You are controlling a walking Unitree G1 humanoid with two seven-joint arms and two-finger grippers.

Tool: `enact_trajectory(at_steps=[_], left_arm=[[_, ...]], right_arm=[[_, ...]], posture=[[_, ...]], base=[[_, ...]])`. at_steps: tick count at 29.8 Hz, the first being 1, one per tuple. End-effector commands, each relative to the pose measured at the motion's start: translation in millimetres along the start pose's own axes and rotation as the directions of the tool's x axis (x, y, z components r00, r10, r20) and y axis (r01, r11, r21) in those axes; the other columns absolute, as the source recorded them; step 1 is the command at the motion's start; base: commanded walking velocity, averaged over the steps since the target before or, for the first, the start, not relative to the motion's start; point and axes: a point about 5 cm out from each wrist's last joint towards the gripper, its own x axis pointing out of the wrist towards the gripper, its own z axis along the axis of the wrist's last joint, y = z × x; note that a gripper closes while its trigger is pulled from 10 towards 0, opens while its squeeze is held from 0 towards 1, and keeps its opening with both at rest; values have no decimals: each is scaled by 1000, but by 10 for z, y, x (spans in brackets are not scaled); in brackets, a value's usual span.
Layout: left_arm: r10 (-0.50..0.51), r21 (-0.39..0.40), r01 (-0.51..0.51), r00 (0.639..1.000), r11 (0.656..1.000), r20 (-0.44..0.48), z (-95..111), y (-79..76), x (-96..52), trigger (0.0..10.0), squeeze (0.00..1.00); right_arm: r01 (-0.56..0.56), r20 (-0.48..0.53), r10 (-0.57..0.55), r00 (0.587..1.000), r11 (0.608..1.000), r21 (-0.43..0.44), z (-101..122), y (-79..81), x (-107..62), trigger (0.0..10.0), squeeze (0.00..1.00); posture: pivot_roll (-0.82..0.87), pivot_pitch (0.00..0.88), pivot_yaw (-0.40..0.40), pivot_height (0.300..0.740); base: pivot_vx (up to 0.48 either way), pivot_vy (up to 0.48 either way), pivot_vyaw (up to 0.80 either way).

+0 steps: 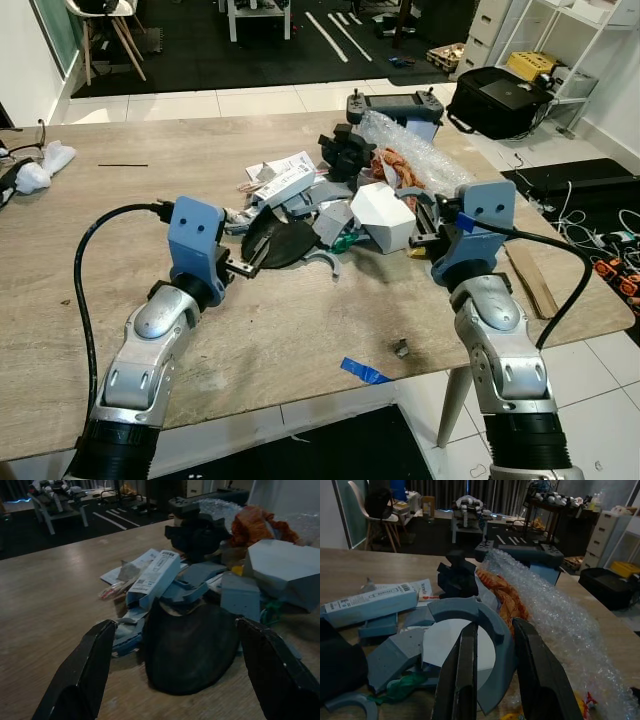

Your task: Picking trash to rubbish bin

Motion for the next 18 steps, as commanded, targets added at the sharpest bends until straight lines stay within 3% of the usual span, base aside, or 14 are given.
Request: enact_trajectory(at_steps=[1,5,7,11,18], left_arm=[[75,21,-74,995,997,-60,-86,157,-55,10000,0],[118,42,-115,989,992,-94,-122,214,-115,10000,0],[150,57,-145,985,988,-88,-58,184,-148,10000,0],[176,66,-171,981,983,-76,15,174,-155,10000,0],[252,96,-245,965,965,-70,-107,428,-208,10000,0]], right_arm=[[21,-25,-20,999,1000,16,-71,36,-29,10000,0],[57,-48,-55,997,998,41,-163,46,-96,10000,0],[94,-70,-89,994,993,70,-277,16,-170,10000,0],[100,-85,-93,992,992,78,-357,33,-179,10000,0],[68,1,-68,998,998,-16,-268,184,-74,10000,0]], posture=[[-54,119,7,740],[-24,102,-3,740],[82,80,-15,740],[112,74,-5,740],[37,50,-30,740]], base=[[0,0,0],[0,0,0],[0,0,0],[0,0,0],[0,0,0]])
